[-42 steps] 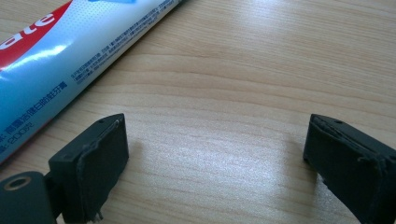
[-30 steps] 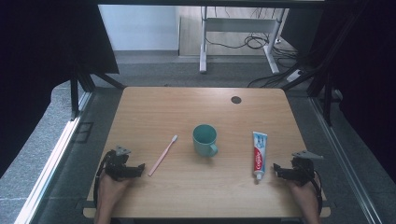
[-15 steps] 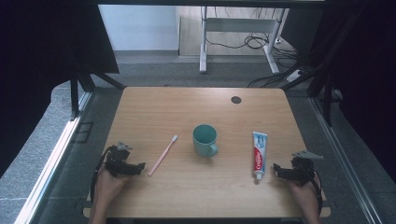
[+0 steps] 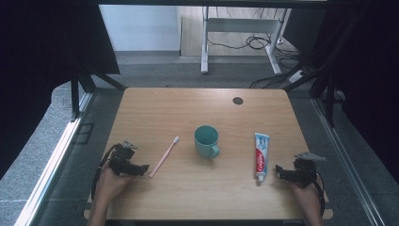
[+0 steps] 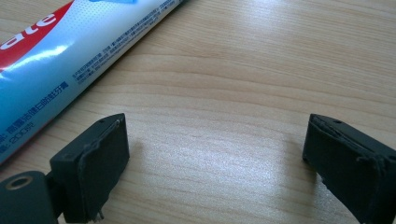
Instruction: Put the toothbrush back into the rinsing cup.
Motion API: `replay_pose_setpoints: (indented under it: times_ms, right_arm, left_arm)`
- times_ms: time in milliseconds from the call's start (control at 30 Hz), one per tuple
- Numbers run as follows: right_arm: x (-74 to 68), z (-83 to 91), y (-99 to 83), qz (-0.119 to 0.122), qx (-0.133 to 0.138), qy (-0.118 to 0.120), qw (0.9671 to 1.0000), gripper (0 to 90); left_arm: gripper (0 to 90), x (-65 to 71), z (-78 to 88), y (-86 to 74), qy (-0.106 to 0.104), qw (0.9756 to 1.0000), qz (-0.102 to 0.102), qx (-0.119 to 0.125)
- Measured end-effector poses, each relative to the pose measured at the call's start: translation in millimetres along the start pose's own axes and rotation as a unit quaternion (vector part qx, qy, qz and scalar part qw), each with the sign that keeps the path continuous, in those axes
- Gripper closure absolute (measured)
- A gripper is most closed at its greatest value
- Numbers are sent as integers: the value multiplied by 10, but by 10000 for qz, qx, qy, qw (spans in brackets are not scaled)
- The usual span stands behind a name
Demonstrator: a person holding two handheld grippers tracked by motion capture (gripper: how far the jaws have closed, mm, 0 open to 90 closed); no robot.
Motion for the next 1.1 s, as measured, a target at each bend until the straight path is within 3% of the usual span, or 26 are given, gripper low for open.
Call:
replay_pose_setpoints:
  times_ms: [133,433,800,1100]
  right_arm:
    - [0,0,0,2,3,-1,10000,65]
    - [2,-1,0,13,3,1,10000,65]
    - [3,0,0,15,2,0,10000,65]
    - [3,0,-1,18,-1,0,10000,65]
  left_arm:
    - [137,26,23,62,-44,9998,-156,-101]
    - [147,93,8,241,-77,9981,-459,-414]
    - [159,121,-39,406,-124,9964,-593,-598]
    - [218,168,-83,555,-181,9946,-737,-709]
Point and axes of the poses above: each handheld gripper's, and its own axes: z roughly backward along the jaws, y roughly out of its top, x roughly to its right, the point moved 4 cm from there along -z, roughly forward along the jaws, and after that the axes turned 8 degrees about -z, right-handed, at the moved point
